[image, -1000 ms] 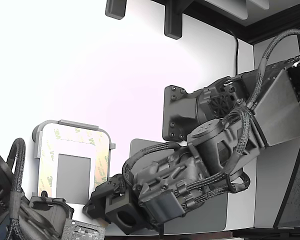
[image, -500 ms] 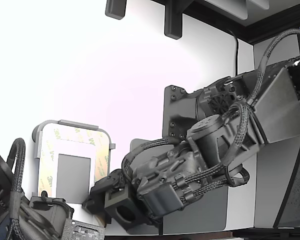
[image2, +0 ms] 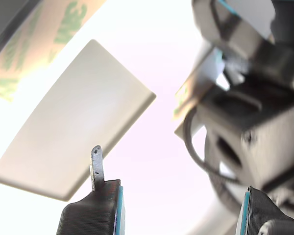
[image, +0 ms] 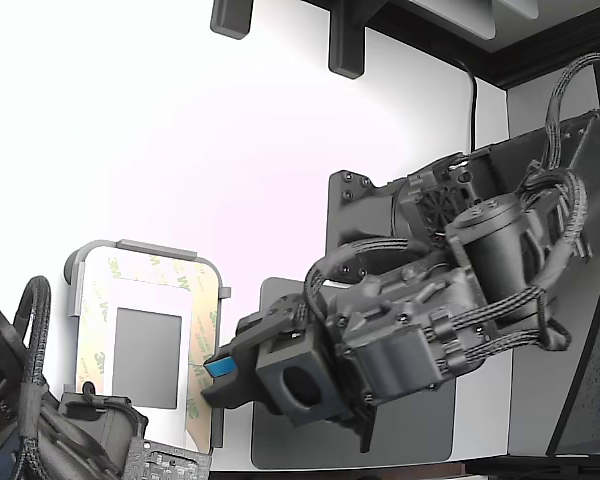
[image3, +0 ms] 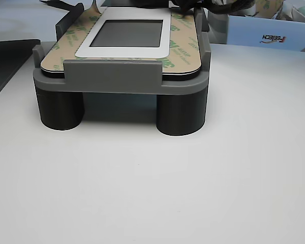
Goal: Peel off protective film from adhesive tape.
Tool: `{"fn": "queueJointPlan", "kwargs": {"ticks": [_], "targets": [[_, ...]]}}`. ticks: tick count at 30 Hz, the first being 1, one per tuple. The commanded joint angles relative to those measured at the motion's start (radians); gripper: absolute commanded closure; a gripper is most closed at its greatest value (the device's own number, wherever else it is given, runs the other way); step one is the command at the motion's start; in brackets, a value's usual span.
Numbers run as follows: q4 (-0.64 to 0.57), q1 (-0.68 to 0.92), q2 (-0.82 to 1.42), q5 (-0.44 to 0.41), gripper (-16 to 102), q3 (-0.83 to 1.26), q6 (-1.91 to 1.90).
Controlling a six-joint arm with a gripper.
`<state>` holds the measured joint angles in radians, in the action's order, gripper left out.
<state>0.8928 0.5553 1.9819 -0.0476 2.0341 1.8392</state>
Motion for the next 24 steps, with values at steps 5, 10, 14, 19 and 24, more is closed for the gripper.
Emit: {"fn": "queueJointPlan", "kwargs": {"ticks": [5, 10, 14, 19, 24], "targets": [[0.120, -0.017, 0.150, -0.043, -10, -0.002, -0.172], [0.008, -0.058, 0.324, -0.104, -6, 0.158, -0.555], [-0.161, -0.183, 0.568, -0.029, 1, 0.322, -0.762], [-0.249, -0.330, 0.844, -0.084, -14, 0.449, -1.598], [-0.032, -0.376, 0.973, -0.233, -14, 0.488, -1.991]]}}
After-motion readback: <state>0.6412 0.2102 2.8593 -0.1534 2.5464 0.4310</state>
